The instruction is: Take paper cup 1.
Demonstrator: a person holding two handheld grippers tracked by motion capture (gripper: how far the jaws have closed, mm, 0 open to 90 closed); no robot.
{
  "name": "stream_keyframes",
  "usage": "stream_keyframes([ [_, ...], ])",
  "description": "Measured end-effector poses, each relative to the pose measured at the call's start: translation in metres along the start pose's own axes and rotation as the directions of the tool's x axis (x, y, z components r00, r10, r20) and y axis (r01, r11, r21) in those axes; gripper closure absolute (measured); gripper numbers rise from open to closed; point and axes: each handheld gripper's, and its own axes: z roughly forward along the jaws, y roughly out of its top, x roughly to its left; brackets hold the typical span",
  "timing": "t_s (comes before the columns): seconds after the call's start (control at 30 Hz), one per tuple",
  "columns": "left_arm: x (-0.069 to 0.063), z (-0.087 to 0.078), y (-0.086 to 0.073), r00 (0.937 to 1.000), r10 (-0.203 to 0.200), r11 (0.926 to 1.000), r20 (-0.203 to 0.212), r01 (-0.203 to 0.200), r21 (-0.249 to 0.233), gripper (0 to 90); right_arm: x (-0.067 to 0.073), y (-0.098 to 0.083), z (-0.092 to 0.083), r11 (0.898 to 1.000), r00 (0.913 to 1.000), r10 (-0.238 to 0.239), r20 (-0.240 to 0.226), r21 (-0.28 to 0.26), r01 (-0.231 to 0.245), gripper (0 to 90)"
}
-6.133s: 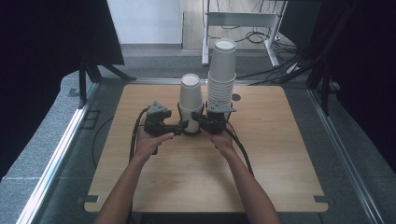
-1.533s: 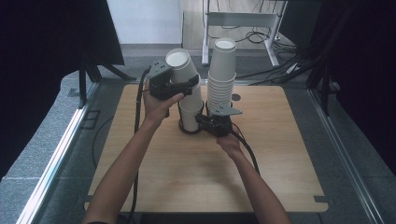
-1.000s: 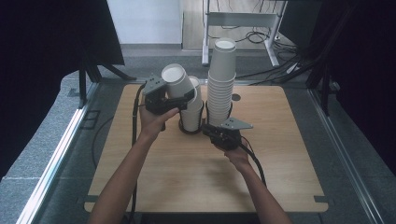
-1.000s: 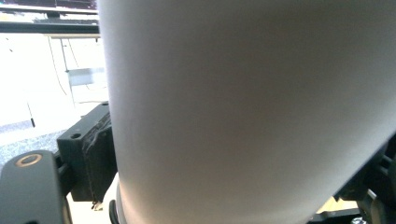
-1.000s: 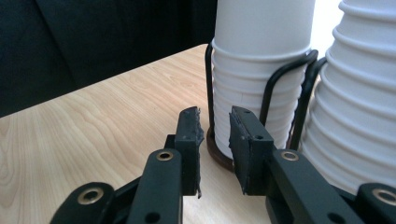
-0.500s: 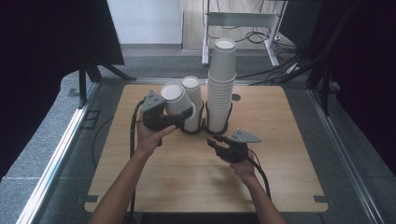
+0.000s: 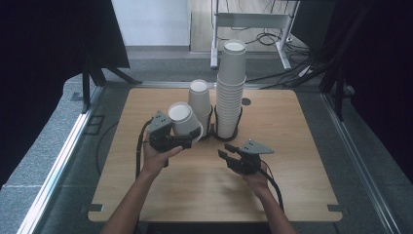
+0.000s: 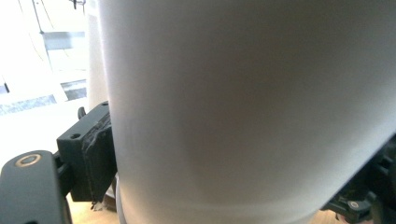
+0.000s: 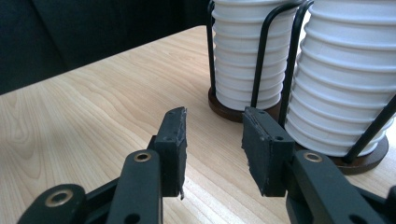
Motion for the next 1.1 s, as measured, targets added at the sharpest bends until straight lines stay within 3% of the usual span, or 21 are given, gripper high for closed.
stream_keyframes([
  [0.4, -0.007, 0.006, -0.031, 0.9999, 0.0, 0.9988, 0.014, 0.0, 0.049, 13.0, 0.005, -0.004, 0.001, 1.0, 0.9998, -0.012, -0.017, 0.018, 0.012, 52.1],
  [0.53, -0.008, 0.009, -0.042, 0.9997, -0.008, 0.9978, 0.023, 0.006, 0.065, 13.0, 0.006, -0.006, 0.0, 0.999, 0.9998, -0.019, 0.005, 0.033, 0.018, 45.3],
  [0.67, -0.009, 0.013, -0.046, 0.9997, 0.02, 0.9962, 0.014, -0.021, 0.085, 13.0, 0.005, -0.007, -0.001, 0.999, 0.9999, -0.002, 0.015, 0.035, 0.001, 44.5],
  [1.1, -0.016, 0.021, -0.066, 0.998, 0.063, 0.9865, -0.005, -0.062, 0.152, 13.0, 0.01, -0.007, 0.001, 0.999, 0.9996, -0.028, 0.01, 0.038, 0.027, 43.7],
])
